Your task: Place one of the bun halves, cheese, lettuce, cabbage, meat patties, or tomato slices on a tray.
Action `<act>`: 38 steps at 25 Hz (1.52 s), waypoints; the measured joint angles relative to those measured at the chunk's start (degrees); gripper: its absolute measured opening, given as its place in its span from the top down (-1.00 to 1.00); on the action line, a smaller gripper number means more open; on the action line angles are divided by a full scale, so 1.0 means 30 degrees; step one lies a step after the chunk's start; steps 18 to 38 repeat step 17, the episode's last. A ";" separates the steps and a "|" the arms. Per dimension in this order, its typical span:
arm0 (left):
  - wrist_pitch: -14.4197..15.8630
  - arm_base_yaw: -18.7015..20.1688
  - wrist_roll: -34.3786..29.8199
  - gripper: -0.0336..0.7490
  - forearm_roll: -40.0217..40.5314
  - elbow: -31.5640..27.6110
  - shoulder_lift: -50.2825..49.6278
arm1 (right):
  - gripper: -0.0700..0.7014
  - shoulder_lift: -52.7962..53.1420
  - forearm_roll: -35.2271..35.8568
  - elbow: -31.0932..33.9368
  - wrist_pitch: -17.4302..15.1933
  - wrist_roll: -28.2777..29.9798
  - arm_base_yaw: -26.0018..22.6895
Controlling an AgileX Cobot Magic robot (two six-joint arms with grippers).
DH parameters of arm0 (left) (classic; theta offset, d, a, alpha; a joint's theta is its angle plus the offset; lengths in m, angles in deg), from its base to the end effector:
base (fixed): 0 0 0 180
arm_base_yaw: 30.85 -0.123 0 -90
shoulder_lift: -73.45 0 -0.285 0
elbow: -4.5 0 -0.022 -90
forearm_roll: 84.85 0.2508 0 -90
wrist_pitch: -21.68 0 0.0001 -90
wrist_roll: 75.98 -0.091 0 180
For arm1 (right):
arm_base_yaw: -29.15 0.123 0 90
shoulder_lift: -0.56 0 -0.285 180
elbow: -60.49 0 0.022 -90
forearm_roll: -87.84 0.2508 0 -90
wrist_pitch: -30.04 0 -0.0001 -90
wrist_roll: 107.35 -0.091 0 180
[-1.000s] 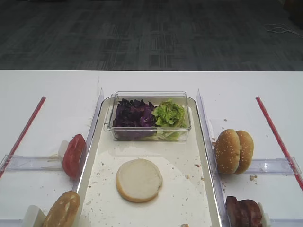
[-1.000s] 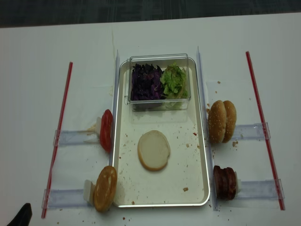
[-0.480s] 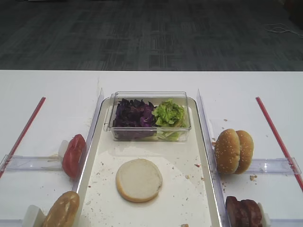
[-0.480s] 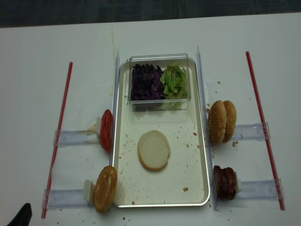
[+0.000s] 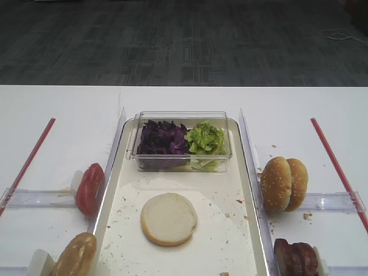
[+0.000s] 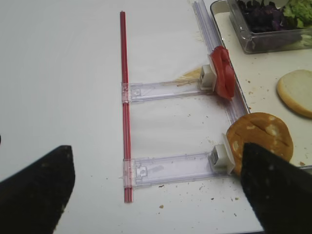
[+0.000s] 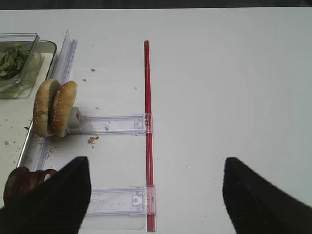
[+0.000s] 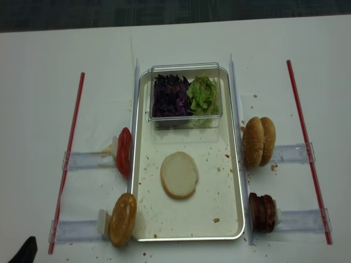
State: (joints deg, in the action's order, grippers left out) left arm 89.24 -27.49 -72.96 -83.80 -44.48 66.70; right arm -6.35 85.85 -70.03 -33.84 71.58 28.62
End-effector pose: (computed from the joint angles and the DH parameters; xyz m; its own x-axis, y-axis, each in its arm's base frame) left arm -0.0120 0.0023 0.2659 -0.5493 -0.0135 -0.8355 0.0194 0.9994 -0.0289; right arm -0.0077 -0.0028 0.2685 -0.5037 0.0080 -0.8638 0.0379 0.9992 -0.0128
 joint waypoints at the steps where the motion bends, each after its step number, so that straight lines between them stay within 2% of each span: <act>1: 0.0000 0.0000 0.0000 -0.79 0.0000 0.0000 0.0000 | -0.71 0.0000 0.0000 0.0000 0.0000 0.0000 0.0000; 38: 0.0000 0.0000 0.0000 -0.79 0.0000 0.0000 0.0000 | -0.71 0.0000 0.0000 0.0000 0.0000 0.0000 0.0000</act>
